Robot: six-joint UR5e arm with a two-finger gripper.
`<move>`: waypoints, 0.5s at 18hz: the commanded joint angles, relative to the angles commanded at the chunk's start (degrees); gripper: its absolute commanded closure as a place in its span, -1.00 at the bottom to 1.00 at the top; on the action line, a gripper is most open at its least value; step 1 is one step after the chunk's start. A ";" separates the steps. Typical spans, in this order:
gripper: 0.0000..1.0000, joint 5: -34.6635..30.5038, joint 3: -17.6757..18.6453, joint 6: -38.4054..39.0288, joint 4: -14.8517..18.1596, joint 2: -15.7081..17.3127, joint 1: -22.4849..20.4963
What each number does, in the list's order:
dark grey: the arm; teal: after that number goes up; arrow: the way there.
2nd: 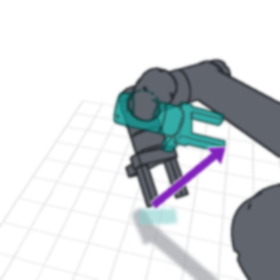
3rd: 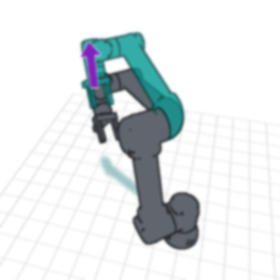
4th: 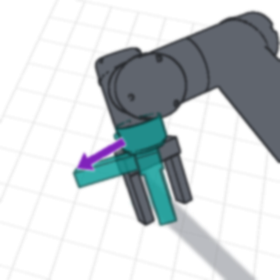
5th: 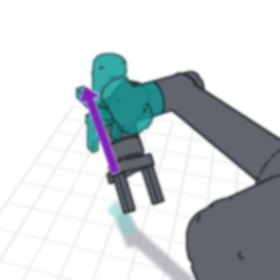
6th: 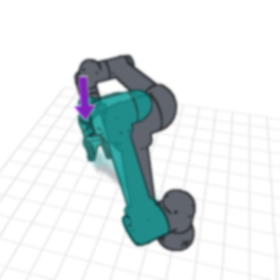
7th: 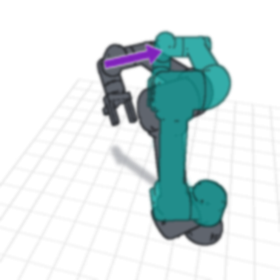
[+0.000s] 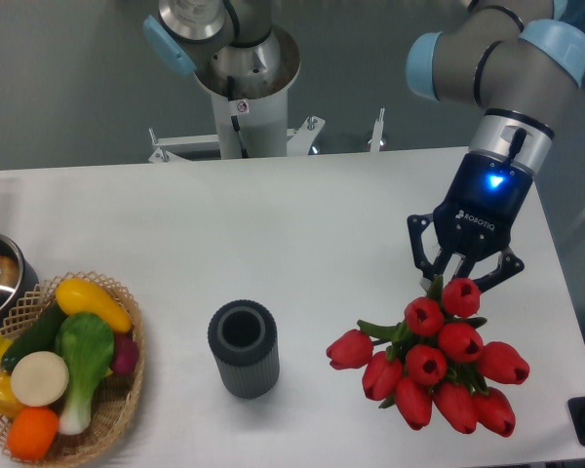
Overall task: Insert the flowers into the vase
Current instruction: 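Hold the red tulip bouquet by the stems with the gripper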
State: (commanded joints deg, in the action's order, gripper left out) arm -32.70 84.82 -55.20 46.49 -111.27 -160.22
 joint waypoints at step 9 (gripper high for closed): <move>0.71 0.00 0.70 -0.35 -0.09 0.44 0.00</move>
State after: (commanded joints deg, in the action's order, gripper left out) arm -32.70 85.52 -55.55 46.41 -110.83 -160.22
